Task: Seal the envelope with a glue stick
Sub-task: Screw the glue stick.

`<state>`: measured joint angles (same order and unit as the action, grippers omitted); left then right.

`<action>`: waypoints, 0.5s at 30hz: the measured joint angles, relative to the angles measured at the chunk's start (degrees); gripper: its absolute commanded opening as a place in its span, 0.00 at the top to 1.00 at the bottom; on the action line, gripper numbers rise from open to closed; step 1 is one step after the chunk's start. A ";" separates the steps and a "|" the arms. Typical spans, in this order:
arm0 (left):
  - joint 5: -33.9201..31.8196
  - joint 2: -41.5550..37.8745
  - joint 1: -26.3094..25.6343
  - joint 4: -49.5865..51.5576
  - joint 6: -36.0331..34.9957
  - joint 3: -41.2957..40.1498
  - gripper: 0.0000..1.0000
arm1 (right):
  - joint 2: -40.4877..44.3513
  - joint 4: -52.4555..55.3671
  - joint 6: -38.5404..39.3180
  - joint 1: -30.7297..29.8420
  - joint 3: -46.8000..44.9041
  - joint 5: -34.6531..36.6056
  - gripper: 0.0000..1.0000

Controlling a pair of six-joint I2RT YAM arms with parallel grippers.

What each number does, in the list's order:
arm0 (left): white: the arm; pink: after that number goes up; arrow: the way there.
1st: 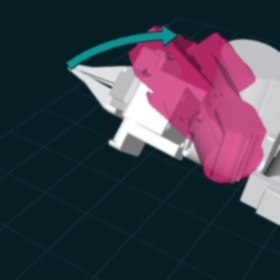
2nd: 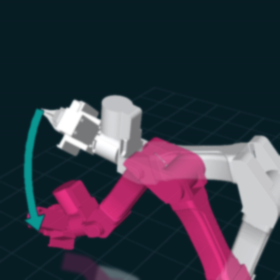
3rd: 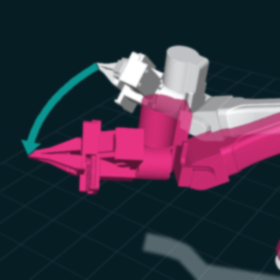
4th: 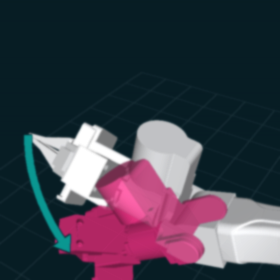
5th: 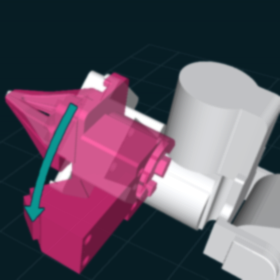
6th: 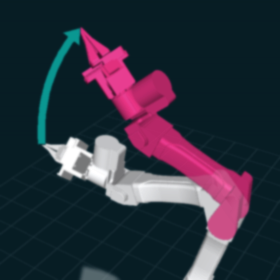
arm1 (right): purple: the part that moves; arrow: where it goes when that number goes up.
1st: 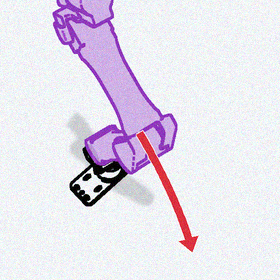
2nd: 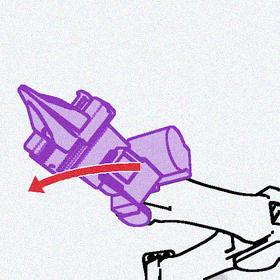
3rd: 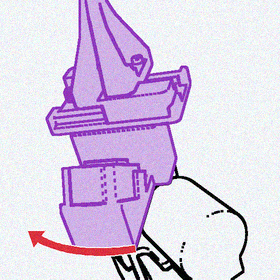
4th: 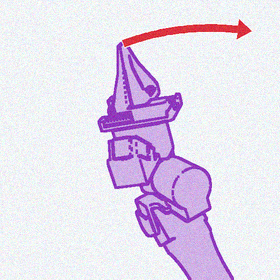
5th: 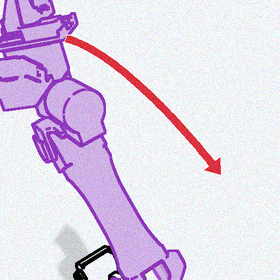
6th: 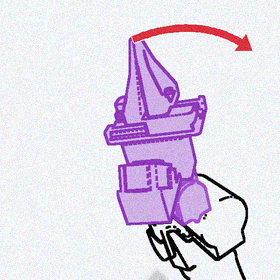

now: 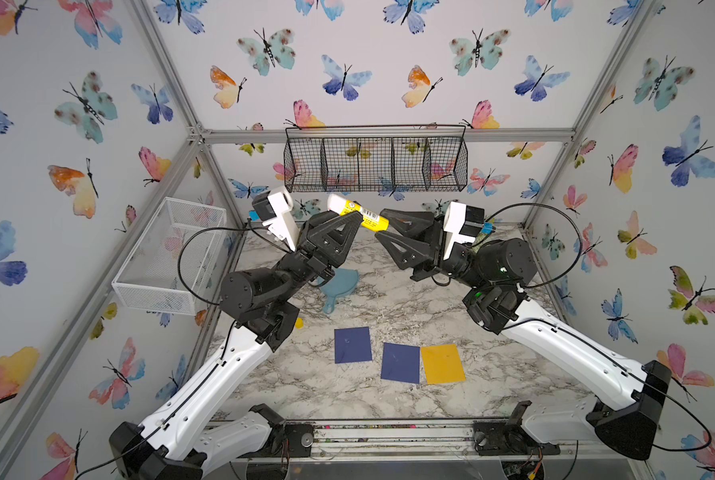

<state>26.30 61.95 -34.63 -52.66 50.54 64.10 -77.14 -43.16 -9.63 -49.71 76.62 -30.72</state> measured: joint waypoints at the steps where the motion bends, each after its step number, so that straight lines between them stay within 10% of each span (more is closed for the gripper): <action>1: -0.09 0.11 0.02 0.02 0.02 0.04 0.99 | -0.02 -0.09 -0.15 -0.02 0.00 -0.13 0.71; 9: -0.59 0.22 0.00 0.39 0.07 0.37 1.00 | 0.00 0.04 2.67 -0.02 0.00 0.26 0.92; 15: -2.16 0.15 0.00 3.48 0.13 1.05 1.00 | 0.13 5.09 20.46 -0.04 1.81 2.34 0.97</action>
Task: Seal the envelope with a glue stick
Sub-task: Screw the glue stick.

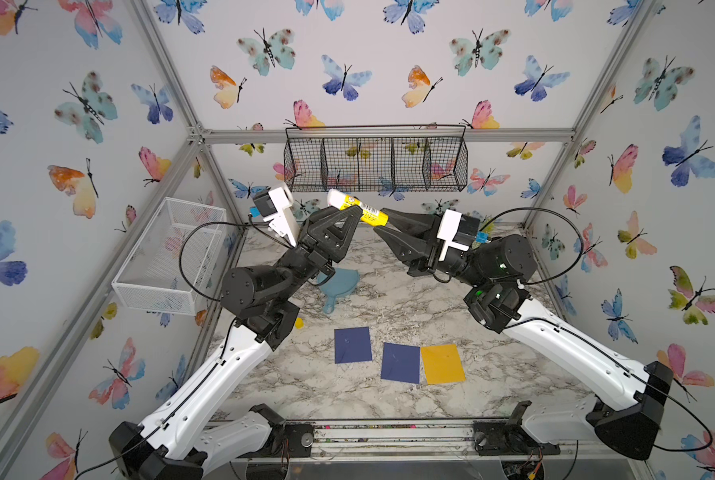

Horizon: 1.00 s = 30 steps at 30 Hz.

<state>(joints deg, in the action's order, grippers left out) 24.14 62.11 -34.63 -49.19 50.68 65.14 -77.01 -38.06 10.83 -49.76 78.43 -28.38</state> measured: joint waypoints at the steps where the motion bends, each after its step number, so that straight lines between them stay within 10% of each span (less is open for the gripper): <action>1: -0.35 -0.07 0.00 0.57 0.00 0.00 1.00 | 0.02 0.35 5.05 0.00 -0.09 0.33 0.98; 13: -2.27 -0.28 0.13 6.60 1.53 -1.22 1.00 | -1.14 -12.81 68.50 0.66 -8.98 2.25 0.97; 17: -2.47 -0.28 0.13 7.10 1.62 -1.22 1.00 | -1.25 -14.36 77.40 0.63 -9.88 3.58 0.76; 22: -2.21 -0.28 0.00 9.49 0.48 -1.20 1.00 | 0.46 -15.21 66.84 0.57 -12.87 4.66 0.63; 30: -1.20 -0.90 0.07 10.91 -5.46 2.29 1.00 | 6.64 -9.18 18.40 0.28 -12.48 8.70 0.50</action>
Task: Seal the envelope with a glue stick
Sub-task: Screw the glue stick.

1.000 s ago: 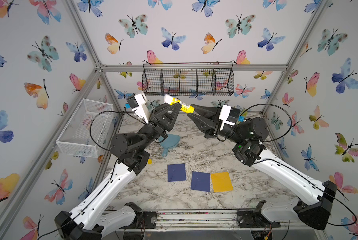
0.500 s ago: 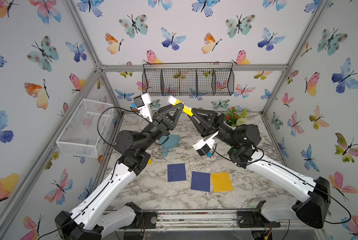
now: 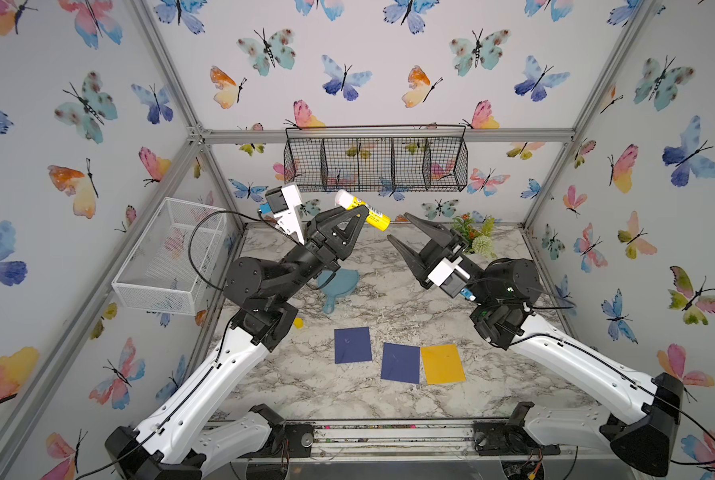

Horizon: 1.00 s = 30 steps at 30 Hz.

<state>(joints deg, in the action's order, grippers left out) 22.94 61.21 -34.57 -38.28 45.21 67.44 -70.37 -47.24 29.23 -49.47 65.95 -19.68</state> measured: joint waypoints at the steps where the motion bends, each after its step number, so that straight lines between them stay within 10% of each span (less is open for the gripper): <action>1: 0.59 -0.13 0.00 -0.11 -0.68 0.52 1.00 | 0.37 0.09 -7.19 0.00 0.24 0.44 0.49; 13: 12.85 -1.88 0.00 -7.54 -7.13 2.58 1.00 | -5.35 -8.33 -71.87 -0.02 6.88 -11.91 0.37; 30: 12.96 -3.39 0.00 -4.24 -13.29 3.30 1.00 | -15.15 -22.38 -97.24 -0.07 12.59 -22.12 0.50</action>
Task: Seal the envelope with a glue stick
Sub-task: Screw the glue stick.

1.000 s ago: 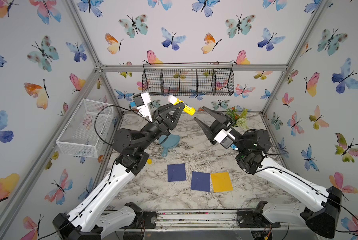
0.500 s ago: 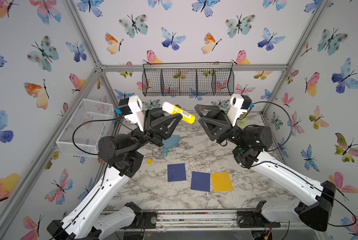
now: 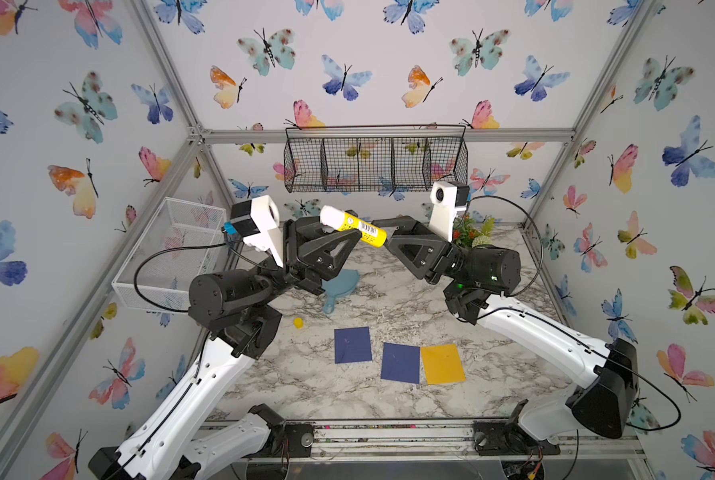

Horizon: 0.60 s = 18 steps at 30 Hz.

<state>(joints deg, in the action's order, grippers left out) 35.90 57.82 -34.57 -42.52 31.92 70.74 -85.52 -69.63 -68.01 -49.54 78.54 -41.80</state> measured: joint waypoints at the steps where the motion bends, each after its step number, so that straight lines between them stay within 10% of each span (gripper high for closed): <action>1: 0.00 0.04 0.00 0.02 -0.04 0.00 1.00 | -0.22 -0.28 -0.52 0.00 0.44 -0.24 0.52; 18: -0.68 1.11 0.04 1.84 -1.88 0.83 1.00 | -2.25 -0.96 -3.34 0.00 2.36 -1.97 0.79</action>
<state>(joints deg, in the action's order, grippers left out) 35.22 58.94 -34.52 -40.69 30.04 71.57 -87.77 -70.59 -71.35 -49.54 80.90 -43.77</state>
